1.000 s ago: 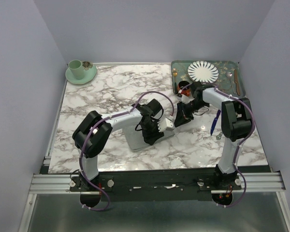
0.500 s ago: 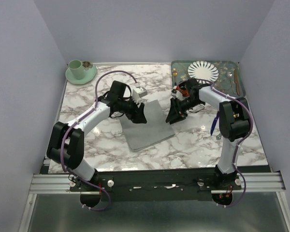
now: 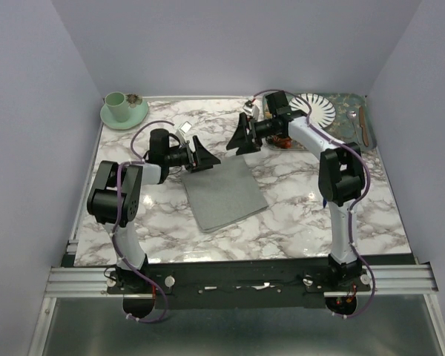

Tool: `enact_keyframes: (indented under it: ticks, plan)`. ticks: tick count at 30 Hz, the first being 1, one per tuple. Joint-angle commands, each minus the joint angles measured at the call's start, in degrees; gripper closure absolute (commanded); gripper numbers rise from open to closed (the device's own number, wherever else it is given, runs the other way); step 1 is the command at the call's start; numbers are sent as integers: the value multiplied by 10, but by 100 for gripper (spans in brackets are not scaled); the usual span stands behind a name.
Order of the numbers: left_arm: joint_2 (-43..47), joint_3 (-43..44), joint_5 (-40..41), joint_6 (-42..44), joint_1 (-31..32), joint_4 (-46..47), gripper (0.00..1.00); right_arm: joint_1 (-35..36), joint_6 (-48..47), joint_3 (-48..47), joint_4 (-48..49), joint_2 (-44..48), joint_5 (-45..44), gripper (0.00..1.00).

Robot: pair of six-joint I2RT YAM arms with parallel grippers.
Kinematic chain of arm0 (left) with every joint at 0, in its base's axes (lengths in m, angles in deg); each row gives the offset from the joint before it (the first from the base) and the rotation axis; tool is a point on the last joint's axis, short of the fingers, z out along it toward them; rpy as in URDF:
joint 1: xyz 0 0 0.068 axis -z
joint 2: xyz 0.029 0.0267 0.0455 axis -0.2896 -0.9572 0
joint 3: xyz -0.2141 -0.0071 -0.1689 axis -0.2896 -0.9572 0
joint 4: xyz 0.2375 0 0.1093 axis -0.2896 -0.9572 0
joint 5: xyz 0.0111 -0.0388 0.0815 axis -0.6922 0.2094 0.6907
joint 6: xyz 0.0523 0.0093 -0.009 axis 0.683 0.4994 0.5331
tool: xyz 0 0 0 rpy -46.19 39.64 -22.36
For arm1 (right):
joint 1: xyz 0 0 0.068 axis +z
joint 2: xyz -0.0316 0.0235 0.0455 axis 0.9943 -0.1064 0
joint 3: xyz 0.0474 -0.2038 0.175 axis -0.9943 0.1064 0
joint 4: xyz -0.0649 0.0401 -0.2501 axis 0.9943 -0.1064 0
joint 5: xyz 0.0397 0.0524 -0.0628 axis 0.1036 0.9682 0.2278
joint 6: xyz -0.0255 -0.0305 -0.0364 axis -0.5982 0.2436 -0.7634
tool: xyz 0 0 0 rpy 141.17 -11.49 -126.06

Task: Fold the napkin into a case and place the utensils inside
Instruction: Smooth out the square-folded napkin at the center of the board.

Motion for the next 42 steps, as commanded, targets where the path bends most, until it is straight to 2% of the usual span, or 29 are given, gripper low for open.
enact_keyframes:
  ticks: [1, 4, 9, 12, 16, 18, 25, 26, 34, 37, 42]
  plan:
    - [-40, -25, 5, -210, -5, 254, 1, 22, 139, -20, 151, -55, -7, 0]
    - [-59, -20, 14, -249, -5, 290, 1, 26, 193, -31, 203, -93, -8, 0]
    - [-107, -21, 36, -273, -6, 306, 1, 28, 232, -53, 221, -160, -29, 0]
    - [-126, -27, 62, -244, -16, 257, 1, 27, 232, -46, 220, -176, -56, 0]
    - [-141, -36, 106, -184, -42, 141, 1, 21, 241, -27, 222, -190, -62, 0]
    - [-151, -41, 117, -170, -55, 123, 1, 19, 244, -24, 219, -185, -68, 0]
    - [-123, -80, 135, -94, -91, -14, 1, 20, 221, -28, 179, -179, -84, 0]
    - [-114, -87, 132, -91, -111, -16, 1, 19, 218, -30, 176, -179, -84, 0]
    - [-53, -136, 75, -82, -120, 8, 1, 22, 182, -46, 133, -183, -82, 0]
    - [-35, -150, 62, -92, -120, 23, 1, 28, 157, -63, 117, -178, -63, 0]
    - [22, -159, 23, -99, -116, 48, 1, 38, 145, -68, 114, -117, 4, 0]
